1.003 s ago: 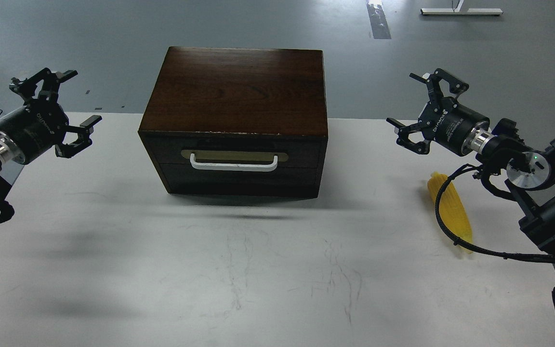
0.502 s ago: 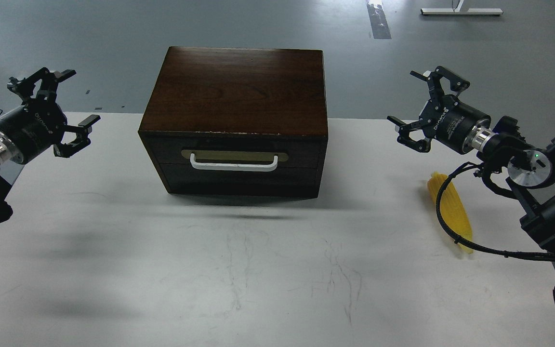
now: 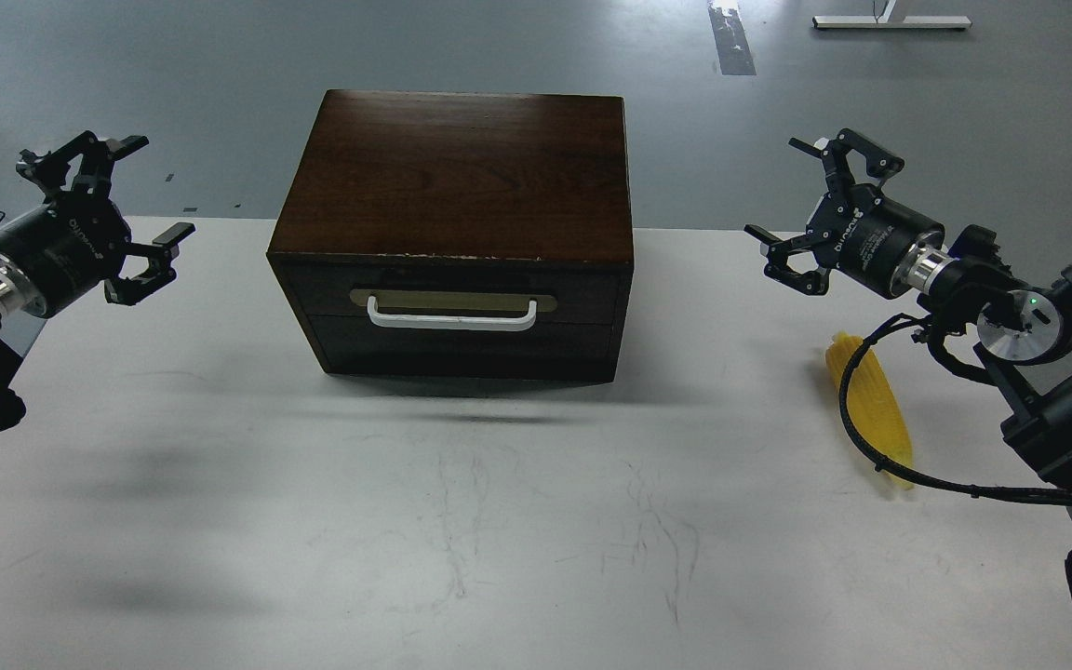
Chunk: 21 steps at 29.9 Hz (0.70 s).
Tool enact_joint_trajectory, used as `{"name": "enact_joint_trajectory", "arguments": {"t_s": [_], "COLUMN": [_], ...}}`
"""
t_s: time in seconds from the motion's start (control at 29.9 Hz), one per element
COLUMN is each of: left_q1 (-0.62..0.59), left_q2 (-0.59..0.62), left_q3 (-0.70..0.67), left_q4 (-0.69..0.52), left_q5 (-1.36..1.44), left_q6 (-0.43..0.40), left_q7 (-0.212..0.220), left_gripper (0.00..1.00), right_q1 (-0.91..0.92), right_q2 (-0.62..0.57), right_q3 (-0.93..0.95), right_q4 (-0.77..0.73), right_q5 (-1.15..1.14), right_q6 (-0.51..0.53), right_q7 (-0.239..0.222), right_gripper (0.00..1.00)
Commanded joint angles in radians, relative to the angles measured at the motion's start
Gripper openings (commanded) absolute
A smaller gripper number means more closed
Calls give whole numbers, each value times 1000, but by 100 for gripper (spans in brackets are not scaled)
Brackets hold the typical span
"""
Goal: Put corn in drawer with both arms
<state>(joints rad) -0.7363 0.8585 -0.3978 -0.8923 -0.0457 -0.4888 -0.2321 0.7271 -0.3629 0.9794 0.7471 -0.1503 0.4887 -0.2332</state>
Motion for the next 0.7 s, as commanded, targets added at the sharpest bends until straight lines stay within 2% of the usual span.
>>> {"name": "enact_joint_trajectory", "arguments": {"t_s": [0.0,0.57,0.6,0.64,0.67], "left_q1": [-3,-2,-2,-3,-3], "left_q2": [2,2,5,13,32], "left_q3": [-4,-29,-29,-29,-30], "left_q4": [1,1,3,3,4], "left_q5": [1,6,10,39,96], "left_q6": [0,0,0,1,4], "left_q7": [-1,-10,-19,-53,-112], "left_gripper": [99,99,99,99,98], "right_q1": [0,-2,-2,-2,-2], "right_q2": [1,-44,-44,-44,-44], "right_q3": [-1,41,38,33,31], "right_q4": [0,14,14,12,12], "right_q5": [0,5,5,5,5], "right_q6": [0,0,0,0,0], "right_q7": [0,8,8,8,8], "right_gripper": [100,100,100,100,100]}}
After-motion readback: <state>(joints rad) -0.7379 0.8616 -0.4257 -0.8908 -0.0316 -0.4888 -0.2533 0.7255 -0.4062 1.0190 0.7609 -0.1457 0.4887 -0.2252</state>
